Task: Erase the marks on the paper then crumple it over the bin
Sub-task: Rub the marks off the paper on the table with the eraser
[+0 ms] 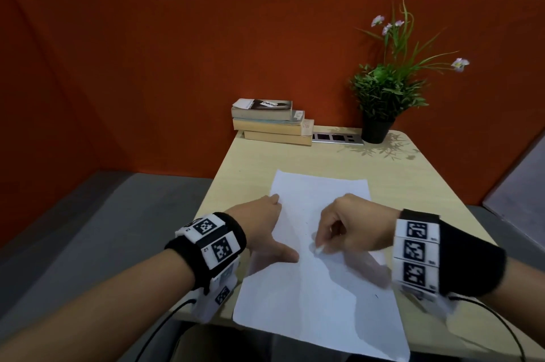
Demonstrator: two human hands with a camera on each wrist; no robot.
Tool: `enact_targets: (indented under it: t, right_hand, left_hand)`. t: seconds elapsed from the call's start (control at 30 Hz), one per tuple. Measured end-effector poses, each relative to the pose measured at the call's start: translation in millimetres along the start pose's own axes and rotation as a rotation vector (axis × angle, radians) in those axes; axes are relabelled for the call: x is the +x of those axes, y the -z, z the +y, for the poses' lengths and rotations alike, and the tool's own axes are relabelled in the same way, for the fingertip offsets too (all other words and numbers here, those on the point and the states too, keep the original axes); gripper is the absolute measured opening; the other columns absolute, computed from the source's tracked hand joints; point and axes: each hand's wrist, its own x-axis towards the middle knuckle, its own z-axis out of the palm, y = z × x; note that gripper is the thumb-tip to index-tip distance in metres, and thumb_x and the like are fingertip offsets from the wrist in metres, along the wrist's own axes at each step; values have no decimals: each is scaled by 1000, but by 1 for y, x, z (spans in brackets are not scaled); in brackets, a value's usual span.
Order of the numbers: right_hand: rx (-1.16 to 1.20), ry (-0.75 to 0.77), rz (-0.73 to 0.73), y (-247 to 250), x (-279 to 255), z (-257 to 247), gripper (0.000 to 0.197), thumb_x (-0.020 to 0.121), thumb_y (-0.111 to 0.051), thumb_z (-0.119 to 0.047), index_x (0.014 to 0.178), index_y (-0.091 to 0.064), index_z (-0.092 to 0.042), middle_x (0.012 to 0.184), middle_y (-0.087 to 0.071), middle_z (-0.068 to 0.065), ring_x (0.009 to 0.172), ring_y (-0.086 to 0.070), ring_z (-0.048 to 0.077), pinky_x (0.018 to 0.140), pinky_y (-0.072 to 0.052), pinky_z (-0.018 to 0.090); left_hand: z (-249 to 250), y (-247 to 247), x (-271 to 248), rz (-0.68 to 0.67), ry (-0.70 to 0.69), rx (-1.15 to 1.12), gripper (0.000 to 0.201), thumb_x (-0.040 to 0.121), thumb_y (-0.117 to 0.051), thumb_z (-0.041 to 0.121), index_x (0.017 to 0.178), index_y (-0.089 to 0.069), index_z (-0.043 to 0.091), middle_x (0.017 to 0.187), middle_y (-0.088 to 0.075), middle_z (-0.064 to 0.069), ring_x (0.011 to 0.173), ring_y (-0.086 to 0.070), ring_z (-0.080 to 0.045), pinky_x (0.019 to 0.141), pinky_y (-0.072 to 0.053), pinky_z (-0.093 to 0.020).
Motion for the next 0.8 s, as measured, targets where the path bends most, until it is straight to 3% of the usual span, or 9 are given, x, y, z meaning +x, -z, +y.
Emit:
enact_targets:
  t: [0.1,0.2,0.4,0.53,0.6,0.7,0.8]
  right_hand:
    - [-6,-27,124,3,31,-1,10,80,-79,-31,89,-79,-27,86,-73,-14,78,-65,0,73,-54,18]
    - [-11,-46,182,2,63,-1,8,79,-79,-31,84,-77,-26,83,-71,-12,76,-66,4,74,-58,25]
    - [-64,-17,199,2,98,-10,13,83,-77,-22,94,-80,-18,87,-72,-4,74,-62,9,71,-47,19]
    - [-82,-14,206,-1,95,-12,11,84,-75,-18,94,-80,-15,91,-75,0,76,-64,12,72,-51,22]
    - [-111,-5,169,-2,84,-14,8,85,-74,-19,92,-79,-17,90,-73,-2,77,-65,12,73,-54,21]
    - [-160,40,76,-2,63,-16,8,86,-72,-21,91,-78,-19,89,-71,-6,77,-63,7,67,-47,10]
    - [-151,47,46,0,59,-17,7,84,-75,-23,89,-79,-21,83,-65,-12,79,-65,7,72,-51,16]
  left_hand:
    - [-7,0,6,-75,28,-77,132,72,-65,80,160,6,12,167,15,4,154,1,-16,123,-18,-41]
    - [-15,-2,13,-100,56,-126,142,63,-68,84,159,15,20,165,23,10,152,17,-12,124,-12,-48]
    - [-19,1,20,-118,60,-120,145,62,-74,79,157,21,25,163,27,9,151,23,-13,124,0,-52]
    - [-23,0,25,-131,49,-108,148,58,-73,83,157,22,26,163,28,9,150,24,-13,123,2,-52]
    - [-24,-1,26,-135,45,-99,149,58,-71,85,157,22,24,162,29,9,150,25,-12,124,2,-51]
    - [-23,-1,26,-141,52,-89,149,58,-69,86,156,22,22,162,30,9,150,25,-12,124,2,-50]
    - [-24,-2,27,-143,49,-92,150,58,-69,86,156,23,21,162,30,9,150,25,-12,124,3,-50]
